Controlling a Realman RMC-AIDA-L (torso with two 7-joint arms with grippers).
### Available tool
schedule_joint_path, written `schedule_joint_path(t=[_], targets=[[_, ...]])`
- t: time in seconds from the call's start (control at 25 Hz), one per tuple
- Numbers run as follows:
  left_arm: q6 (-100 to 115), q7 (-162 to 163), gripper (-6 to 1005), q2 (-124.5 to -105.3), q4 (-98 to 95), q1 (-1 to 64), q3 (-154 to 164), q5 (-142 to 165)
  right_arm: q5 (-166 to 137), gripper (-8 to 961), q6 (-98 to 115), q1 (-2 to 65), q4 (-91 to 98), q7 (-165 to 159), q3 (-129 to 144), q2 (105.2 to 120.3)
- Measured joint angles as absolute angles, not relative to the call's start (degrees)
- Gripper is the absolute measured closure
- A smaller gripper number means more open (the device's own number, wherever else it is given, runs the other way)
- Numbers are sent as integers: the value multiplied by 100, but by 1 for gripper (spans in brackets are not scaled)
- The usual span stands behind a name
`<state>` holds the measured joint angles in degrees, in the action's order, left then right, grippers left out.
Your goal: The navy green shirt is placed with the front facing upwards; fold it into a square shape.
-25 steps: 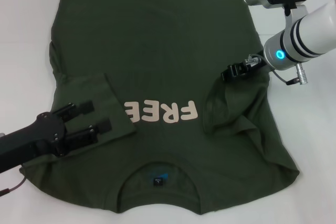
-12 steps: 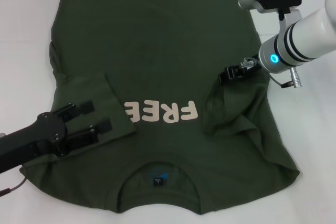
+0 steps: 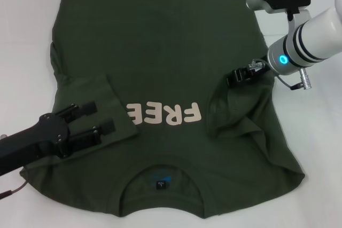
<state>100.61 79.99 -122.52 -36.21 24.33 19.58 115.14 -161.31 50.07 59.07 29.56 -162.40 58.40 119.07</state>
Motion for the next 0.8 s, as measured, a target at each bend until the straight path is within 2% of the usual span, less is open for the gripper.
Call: schedule_joint_path(t=[0.8], targets=[[10064, 7998, 94, -12252, -3612, 2435, 1936, 11514, -16147, 394, 5037, 5904, 3226, -16656, 5608, 11852]])
